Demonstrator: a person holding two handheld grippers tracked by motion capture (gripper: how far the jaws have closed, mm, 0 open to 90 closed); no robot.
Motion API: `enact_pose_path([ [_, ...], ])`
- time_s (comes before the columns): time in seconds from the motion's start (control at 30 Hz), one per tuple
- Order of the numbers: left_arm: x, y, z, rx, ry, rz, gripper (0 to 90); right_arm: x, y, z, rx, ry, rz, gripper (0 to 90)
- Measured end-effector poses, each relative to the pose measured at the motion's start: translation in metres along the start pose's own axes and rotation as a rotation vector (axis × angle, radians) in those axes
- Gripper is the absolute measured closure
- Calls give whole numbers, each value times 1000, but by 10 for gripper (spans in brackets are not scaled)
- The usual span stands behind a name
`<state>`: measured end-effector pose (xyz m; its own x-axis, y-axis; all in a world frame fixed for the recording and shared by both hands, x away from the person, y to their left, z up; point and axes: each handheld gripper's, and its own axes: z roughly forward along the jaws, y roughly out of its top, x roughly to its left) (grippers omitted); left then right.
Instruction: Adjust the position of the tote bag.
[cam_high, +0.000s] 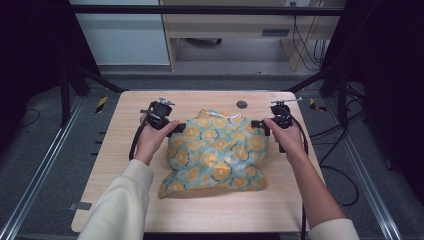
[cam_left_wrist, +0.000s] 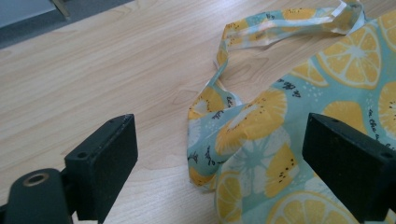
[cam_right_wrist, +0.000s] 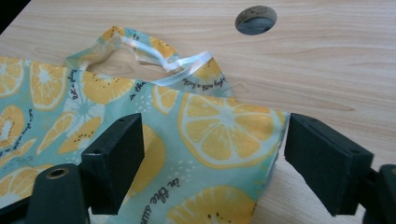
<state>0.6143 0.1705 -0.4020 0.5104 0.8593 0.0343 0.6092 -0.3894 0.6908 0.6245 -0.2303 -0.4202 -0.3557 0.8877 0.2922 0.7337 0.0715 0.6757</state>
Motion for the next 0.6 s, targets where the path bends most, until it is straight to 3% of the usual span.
enact_pose_path([
  [0.1,0,-3,3,2,-6,-15,101,0,-1,2,-1,0,-1,266],
  [0.17,2,-6,6,6,-12,-21,101,-1,-2,2,-13,2,-4,414],
  [0.23,2,-8,8,9,-16,-34,105,-1,-3,2,-16,10,-12,463],
  [0.27,2,-8,9,11,-18,-37,111,1,-3,2,-14,14,-34,576],
  [0.33,2,-9,11,18,-16,-44,121,3,-3,1,-16,17,-56,664],
  [0.37,2,-9,11,18,-16,-44,136,3,-3,1,-16,17,-56,664],
  [0.4,2,-10,12,28,-21,-43,147,5,-4,1,-17,28,-73,745],
  [0.6,-1,-14,17,53,-30,-44,245,9,-5,1,-18,41,-112,890],
])
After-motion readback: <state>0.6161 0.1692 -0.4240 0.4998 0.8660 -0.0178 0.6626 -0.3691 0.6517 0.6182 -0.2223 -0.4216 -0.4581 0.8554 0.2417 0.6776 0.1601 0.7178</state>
